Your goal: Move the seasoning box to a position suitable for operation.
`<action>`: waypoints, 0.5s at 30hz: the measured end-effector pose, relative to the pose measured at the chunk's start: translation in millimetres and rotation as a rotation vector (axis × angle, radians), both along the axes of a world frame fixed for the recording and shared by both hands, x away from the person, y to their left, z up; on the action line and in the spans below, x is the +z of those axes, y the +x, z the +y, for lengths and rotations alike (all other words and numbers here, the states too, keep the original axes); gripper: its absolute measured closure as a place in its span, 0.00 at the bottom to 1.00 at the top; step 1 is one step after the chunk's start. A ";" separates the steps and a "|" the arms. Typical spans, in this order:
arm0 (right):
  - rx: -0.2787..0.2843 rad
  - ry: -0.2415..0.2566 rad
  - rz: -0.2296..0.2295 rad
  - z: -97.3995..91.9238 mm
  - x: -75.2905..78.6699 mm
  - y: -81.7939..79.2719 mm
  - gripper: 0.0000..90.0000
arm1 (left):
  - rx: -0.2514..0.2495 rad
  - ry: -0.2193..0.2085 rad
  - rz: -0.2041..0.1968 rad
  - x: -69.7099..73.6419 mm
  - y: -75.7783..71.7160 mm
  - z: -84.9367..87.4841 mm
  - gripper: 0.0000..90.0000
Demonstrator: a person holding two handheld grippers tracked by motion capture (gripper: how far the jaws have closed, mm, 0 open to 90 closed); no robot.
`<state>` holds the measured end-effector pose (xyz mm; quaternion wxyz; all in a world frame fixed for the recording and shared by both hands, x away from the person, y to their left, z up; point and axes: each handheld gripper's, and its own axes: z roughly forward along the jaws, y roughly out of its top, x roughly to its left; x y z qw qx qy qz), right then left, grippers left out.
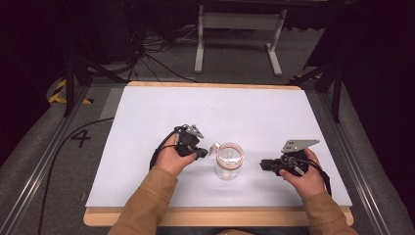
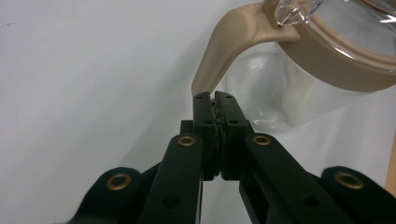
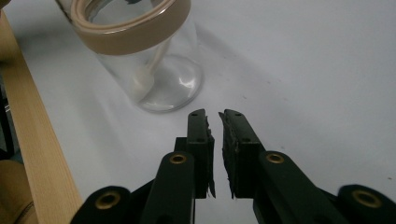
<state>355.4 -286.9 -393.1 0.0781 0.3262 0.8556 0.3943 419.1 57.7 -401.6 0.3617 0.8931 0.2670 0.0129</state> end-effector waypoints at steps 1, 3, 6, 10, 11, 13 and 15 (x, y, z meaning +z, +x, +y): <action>0.004 -0.002 0.002 1.0 -0.4 -0.8 0.91 | -0.007 0.002 -0.007 0.0 0.9 -1.0 0.98; 0.005 -0.009 0.003 1.7 -1.5 -2.0 0.90 | -0.014 0.009 -0.011 -0.4 1.7 -3.8 0.98; 0.000 -0.017 0.003 0.5 -2.5 -3.7 0.90 | -0.026 0.037 -0.018 0.0 3.1 -6.4 0.96; -0.003 -0.016 0.008 -0.7 -3.2 -5.8 0.90 | -0.030 0.058 -0.045 0.8 5.4 -9.7 0.97; -0.005 -0.015 0.011 -0.9 -3.5 -6.8 0.90 | -0.030 0.058 -0.044 0.9 6.0 -10.3 0.97; -0.006 -0.019 0.011 -1.6 -4.0 -8.5 0.90 | -0.032 0.035 -0.043 1.5 9.0 -9.8 1.00; -0.011 -0.019 0.014 -2.5 -4.3 -10.6 0.90 | -0.027 0.014 -0.038 0.7 12.0 -10.1 1.00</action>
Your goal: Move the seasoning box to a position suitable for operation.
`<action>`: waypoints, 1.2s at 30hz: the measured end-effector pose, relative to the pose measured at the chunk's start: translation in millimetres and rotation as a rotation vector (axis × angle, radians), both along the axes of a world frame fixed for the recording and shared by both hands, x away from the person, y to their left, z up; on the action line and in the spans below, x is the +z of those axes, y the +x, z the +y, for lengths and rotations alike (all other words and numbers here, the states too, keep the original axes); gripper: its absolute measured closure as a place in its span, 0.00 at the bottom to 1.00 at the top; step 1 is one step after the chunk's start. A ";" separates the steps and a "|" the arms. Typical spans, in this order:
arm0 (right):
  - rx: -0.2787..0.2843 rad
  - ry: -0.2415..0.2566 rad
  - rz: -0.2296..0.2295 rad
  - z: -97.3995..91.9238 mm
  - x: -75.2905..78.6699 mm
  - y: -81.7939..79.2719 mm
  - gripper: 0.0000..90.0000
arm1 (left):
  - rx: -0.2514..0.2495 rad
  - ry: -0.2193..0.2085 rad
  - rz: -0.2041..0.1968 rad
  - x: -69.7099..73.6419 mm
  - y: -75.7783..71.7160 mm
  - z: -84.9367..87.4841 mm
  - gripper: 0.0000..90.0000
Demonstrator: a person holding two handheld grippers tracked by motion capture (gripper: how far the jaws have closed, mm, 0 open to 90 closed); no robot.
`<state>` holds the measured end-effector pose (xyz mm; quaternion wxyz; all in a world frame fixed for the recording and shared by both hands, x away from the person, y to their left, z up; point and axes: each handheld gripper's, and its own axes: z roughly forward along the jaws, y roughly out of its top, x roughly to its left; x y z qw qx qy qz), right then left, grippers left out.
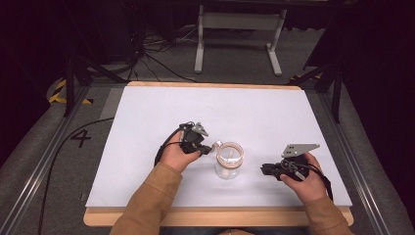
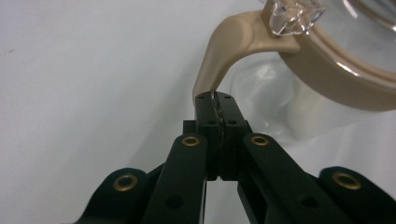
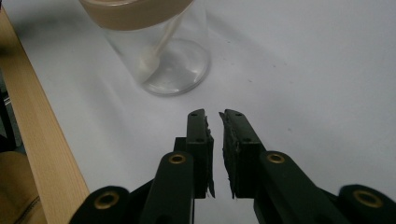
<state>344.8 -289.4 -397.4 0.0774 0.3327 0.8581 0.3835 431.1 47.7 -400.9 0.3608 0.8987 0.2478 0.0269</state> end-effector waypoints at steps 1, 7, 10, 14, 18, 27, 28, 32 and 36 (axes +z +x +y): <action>-0.002 0.001 0.000 -0.9 0.0 -1.1 0.90 | -0.005 0.004 0.005 0.3 1.7 -0.7 1.00; -0.025 0.002 0.000 -7.2 -0.8 -7.6 0.89 | -0.010 -0.001 -0.009 -1.2 10.4 -7.9 1.00; -0.046 0.002 0.001 -13.4 -1.7 -12.1 0.89 | -0.014 -0.021 -0.007 -2.6 16.8 -11.6 1.00; -0.070 -0.008 0.000 -19.9 -4.4 -17.9 0.88 | -0.023 -0.036 -0.025 -5.1 28.4 -16.3 1.00; -0.092 -0.005 0.003 -24.4 -4.6 -24.1 0.88 | -0.018 -0.042 -0.026 -6.6 34.4 -19.7 1.00; -0.064 0.024 -0.022 -6.2 -8.0 -17.9 0.96 | 0.011 -0.079 -0.010 2.8 32.3 -6.4 0.99; -0.054 0.020 -0.027 -1.6 -9.1 -14.5 0.97 | 0.014 -0.076 -0.008 5.6 30.9 -2.4 0.98; -0.021 0.042 -0.030 15.8 -13.8 1.7 0.99 | 0.059 -0.098 -0.009 13.1 19.4 15.9 0.96; 0.002 0.035 -0.053 32.5 -16.4 14.9 1.00 | 0.095 -0.094 -0.011 17.9 6.5 33.2 0.95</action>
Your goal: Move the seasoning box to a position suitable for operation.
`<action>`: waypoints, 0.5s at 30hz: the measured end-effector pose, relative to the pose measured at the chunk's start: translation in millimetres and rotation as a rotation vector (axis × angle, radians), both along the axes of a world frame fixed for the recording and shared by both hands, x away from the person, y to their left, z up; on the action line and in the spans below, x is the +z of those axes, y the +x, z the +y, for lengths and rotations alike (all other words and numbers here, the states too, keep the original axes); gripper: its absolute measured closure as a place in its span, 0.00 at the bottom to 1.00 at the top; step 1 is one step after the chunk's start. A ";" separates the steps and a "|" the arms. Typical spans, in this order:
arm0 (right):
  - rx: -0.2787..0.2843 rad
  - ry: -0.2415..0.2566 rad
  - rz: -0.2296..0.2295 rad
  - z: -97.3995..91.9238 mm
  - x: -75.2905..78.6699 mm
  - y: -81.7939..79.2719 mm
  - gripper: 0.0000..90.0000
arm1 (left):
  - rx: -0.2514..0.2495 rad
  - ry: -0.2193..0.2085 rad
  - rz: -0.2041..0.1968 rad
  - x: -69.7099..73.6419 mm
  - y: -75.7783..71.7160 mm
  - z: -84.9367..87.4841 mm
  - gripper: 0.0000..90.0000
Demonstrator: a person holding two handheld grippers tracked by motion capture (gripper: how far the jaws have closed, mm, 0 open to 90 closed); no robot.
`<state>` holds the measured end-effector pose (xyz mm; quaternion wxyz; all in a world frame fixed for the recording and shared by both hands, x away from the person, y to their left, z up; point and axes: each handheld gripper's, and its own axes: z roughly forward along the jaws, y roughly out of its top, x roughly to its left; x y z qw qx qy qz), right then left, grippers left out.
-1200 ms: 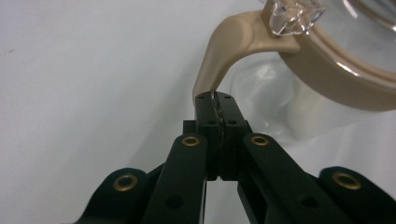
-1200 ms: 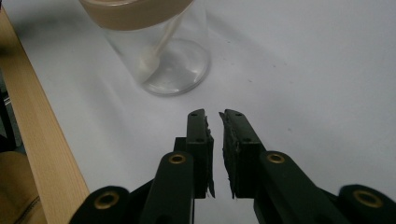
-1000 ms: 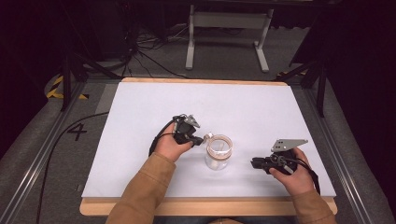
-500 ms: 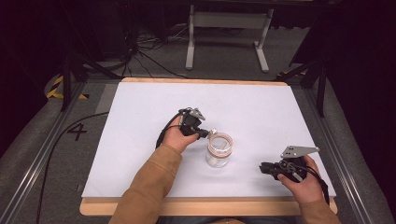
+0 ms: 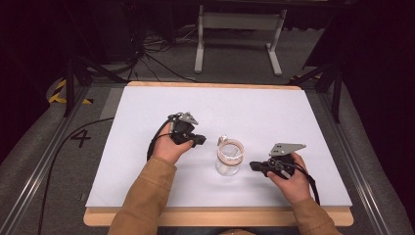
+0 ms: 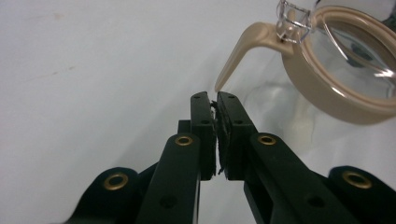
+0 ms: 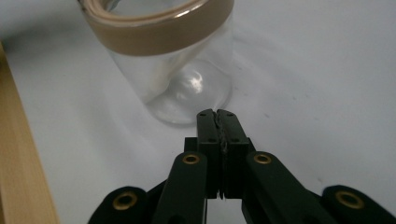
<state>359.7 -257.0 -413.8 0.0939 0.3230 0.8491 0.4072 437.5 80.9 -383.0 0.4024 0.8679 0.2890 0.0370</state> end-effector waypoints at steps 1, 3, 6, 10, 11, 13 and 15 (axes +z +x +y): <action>0.000 0.000 0.000 0.0 0.0 0.0 1.00 | 0.000 0.000 0.000 0.0 0.0 0.0 0.94; 0.020 -0.010 -0.014 8.5 -2.1 5.7 1.00 | 0.023 -0.010 0.001 1.8 -8.0 11.4 0.93; 0.030 -0.011 -0.015 14.4 -4.3 10.5 1.00 | 0.047 -0.010 -0.001 2.6 -16.5 22.8 0.92; 0.028 -0.089 -0.043 21.0 -9.1 17.7 0.99 | 0.075 -0.010 -0.003 2.5 -26.3 36.9 0.91; 0.031 -0.103 -0.042 21.6 -11.0 19.9 0.99 | 0.086 -0.015 -0.001 2.3 -28.6 39.8 0.91; 0.039 -0.106 -0.028 23.3 -14.4 23.0 1.00 | 0.098 -0.014 -0.002 2.4 -31.4 45.8 0.91; 0.046 -0.132 -0.031 25.3 -15.8 23.9 1.00 | 0.109 -0.019 0.002 2.6 -33.7 50.4 0.91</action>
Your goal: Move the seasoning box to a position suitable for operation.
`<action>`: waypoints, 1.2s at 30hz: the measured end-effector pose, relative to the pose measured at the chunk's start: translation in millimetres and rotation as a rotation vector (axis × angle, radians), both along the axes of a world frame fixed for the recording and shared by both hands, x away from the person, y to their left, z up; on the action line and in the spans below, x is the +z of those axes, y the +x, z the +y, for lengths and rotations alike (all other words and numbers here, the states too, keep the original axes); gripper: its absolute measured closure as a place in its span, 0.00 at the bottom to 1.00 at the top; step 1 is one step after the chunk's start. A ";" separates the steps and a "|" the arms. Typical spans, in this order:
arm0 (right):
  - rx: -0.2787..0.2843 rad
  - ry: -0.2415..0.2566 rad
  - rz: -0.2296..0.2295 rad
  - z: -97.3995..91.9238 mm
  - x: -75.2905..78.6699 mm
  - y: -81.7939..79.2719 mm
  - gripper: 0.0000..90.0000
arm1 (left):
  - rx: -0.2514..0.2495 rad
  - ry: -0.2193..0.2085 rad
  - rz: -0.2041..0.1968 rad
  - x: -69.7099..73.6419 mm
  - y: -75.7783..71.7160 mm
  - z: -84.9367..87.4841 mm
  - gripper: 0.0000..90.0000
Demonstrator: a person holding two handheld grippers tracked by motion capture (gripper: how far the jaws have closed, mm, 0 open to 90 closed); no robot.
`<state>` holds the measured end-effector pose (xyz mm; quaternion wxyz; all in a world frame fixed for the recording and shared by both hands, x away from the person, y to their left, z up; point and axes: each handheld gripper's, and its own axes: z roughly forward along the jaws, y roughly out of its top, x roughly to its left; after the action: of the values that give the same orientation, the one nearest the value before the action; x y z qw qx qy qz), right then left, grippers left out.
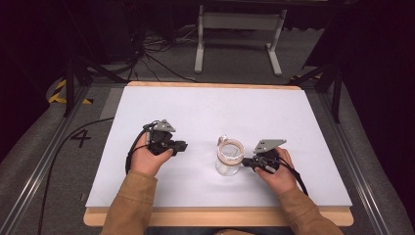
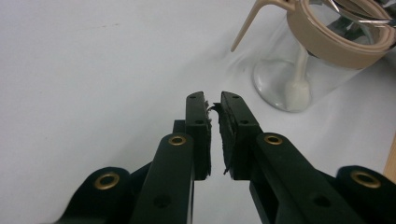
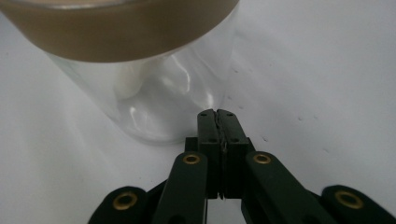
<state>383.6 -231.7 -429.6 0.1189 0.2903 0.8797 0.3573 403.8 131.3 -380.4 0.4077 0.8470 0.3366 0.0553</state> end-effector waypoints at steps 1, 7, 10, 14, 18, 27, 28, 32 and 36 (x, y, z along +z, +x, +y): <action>0.000 -0.012 0.001 0.8 0.4 -0.5 1.00 | 0.003 -0.005 -0.004 -0.4 -0.5 0.8 0.91; 0.028 -0.008 0.015 3.9 3.3 -3.4 1.00 | 0.007 0.002 -0.008 -0.7 -2.5 3.9 0.90; 0.047 -0.012 0.013 9.4 4.4 -6.7 1.00 | 0.006 -0.002 -0.004 -0.4 -3.2 3.4 0.90; 0.076 -0.005 0.018 16.7 3.6 -10.1 1.00 | 0.005 -0.004 -0.003 -1.3 -2.1 0.4 0.89; 0.087 0.003 0.019 20.2 2.8 -11.4 1.00 | -0.009 0.009 0.002 -1.7 0.0 -1.8 0.89; 0.073 0.035 -0.005 13.6 6.1 -17.7 1.00 | -0.039 -0.027 0.002 1.8 6.1 -10.9 0.90; 0.061 0.042 -0.010 9.7 8.6 -18.8 1.00 | -0.043 -0.037 0.001 3.3 7.0 -11.7 0.90; 0.028 0.068 -0.027 -2.4 15.7 -23.3 1.00 | -0.066 -0.076 -0.015 9.9 10.7 -13.7 0.91; 0.001 0.092 -0.038 -14.8 19.6 -31.7 1.00 | -0.102 -0.128 -0.038 20.9 16.3 -21.8 0.91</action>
<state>351.9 -246.4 -410.0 0.1221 0.2880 0.8601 0.4028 420.0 109.5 -359.5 0.4698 0.8339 0.2880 0.0289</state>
